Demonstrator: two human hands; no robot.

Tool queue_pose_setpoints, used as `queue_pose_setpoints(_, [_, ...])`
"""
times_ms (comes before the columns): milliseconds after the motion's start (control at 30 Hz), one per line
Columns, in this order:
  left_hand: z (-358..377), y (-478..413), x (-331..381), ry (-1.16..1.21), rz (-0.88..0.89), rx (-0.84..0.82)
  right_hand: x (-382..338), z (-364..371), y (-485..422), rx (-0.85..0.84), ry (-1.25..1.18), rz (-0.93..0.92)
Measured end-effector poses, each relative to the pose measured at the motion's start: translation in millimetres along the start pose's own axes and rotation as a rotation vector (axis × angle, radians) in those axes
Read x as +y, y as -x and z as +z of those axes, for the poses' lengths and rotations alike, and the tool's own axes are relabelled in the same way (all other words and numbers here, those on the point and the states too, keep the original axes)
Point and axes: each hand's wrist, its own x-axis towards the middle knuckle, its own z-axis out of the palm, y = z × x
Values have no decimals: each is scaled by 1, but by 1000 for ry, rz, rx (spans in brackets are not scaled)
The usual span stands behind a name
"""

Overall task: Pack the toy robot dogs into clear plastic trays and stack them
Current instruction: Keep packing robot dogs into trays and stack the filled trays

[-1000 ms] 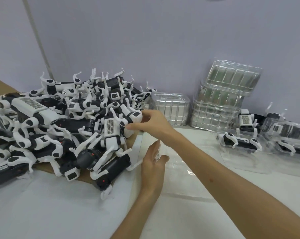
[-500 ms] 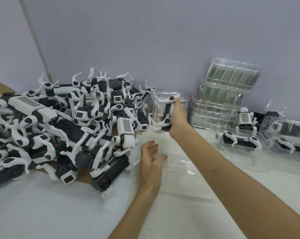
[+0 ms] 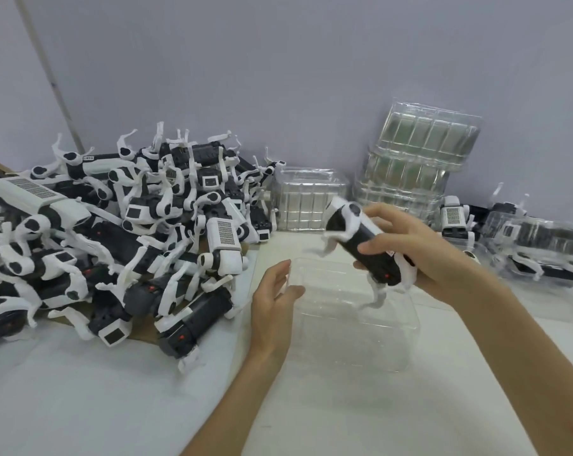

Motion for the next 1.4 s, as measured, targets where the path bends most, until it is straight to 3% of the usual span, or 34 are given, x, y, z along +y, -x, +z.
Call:
queue_pose_setpoints(100, [-1, -1, -1, 0, 7, 2, 6, 0, 3, 132, 345, -101])
queue_pose_setpoints(233, [-1, -4, -4, 11, 19, -3, 16, 2, 3, 230, 457, -173])
queue_pose_setpoints(433, [-1, -4, -6, 9, 26, 3, 34, 6, 3, 184, 476, -167])
queue_pose_setpoints(567, [0, -3, -5, 3, 31, 8, 43, 8, 0, 81, 648, -122])
queue_pose_setpoints(833, [0, 1, 1, -32, 84, -16, 48, 6, 0, 35, 743, -100])
queue_pose_setpoints(1000, [0, 2, 4, -34, 74, -30, 60, 12, -1, 134, 821, -121])
queue_pose_setpoints(1100, [0, 3, 4, -66, 82, -51, 61, 16, 2, 315, 952, -239])
queue_pose_setpoints(1233, [2, 3, 2, -93, -7, -61, 58, 7, 16, 674, 685, -268])
queue_pose_setpoints(1300, [4, 3, 3, -164, -63, -30, 65, 2, 27, 700, 611, -173])
queue_pose_setpoints(1400, [5, 4, 4, -237, -8, -55, 80, -3, 42, 638, 531, 23])
